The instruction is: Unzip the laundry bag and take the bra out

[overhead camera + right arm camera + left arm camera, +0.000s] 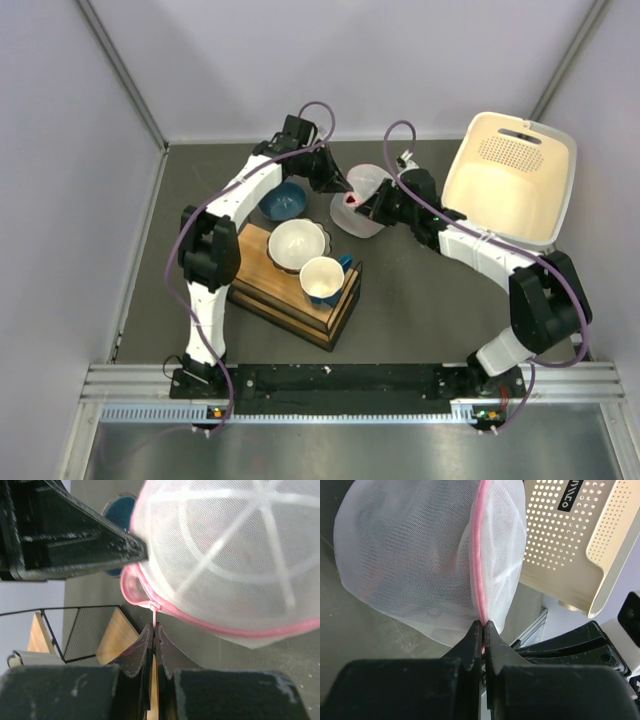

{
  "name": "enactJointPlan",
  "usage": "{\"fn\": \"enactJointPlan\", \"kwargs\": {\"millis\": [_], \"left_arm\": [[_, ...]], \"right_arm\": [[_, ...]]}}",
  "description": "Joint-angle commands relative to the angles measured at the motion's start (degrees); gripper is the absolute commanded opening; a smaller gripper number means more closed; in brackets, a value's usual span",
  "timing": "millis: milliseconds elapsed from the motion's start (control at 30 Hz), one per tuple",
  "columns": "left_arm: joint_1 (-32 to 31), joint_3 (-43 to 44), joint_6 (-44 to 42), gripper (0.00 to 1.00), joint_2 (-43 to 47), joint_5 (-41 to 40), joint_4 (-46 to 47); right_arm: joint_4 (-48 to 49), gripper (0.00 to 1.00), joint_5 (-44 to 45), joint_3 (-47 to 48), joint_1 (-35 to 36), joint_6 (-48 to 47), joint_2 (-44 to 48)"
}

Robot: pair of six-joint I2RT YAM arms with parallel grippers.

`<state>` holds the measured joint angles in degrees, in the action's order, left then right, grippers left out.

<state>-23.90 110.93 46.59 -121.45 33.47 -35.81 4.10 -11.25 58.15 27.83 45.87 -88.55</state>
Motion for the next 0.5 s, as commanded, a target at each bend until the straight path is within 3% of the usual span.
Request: {"fn": "enactJointPlan", "kwargs": {"millis": [0,167,467], "left_arm": [[2.01,3.32,-1.5,0.0,1.39,-2.88,1.1],[4.39,8.15,-2.2,0.0,-1.24,-2.27,-0.83],[4.74,17.2,-1.15,0.0,-8.18,-0.35,-0.93]], "right_arm": [[-2.25,0.0,-0.01,-2.77,-1.46,-4.2,5.31],[-7.78,0.0,0.96,-7.16,-1.91,-9.82,10.06],[-10.52,0.0,0.71,-9.46,-1.73,-11.24,14.81]]}}
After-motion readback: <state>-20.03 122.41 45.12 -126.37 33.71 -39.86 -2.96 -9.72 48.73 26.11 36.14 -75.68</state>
